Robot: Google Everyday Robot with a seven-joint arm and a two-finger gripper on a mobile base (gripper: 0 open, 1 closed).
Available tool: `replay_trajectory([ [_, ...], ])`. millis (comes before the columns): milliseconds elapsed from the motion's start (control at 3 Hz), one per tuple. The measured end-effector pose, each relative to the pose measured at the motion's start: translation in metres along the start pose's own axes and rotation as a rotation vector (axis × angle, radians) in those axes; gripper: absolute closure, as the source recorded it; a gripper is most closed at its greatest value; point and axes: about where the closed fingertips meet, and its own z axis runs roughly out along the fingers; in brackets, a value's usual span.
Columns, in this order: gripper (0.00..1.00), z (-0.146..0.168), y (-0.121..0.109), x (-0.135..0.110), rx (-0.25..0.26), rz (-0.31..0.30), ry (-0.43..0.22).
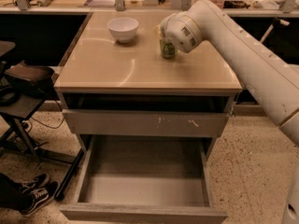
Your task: Pick green can from middle drawer and place on counter
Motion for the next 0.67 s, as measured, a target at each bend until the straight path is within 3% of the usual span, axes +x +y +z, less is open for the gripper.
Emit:
replay_trajectory([
  [333,0.13,0.0,0.0,0.0,0.0,0.0,0.0],
  [667,0.0,0.0,0.0,0.0,0.0,0.0,0.0],
])
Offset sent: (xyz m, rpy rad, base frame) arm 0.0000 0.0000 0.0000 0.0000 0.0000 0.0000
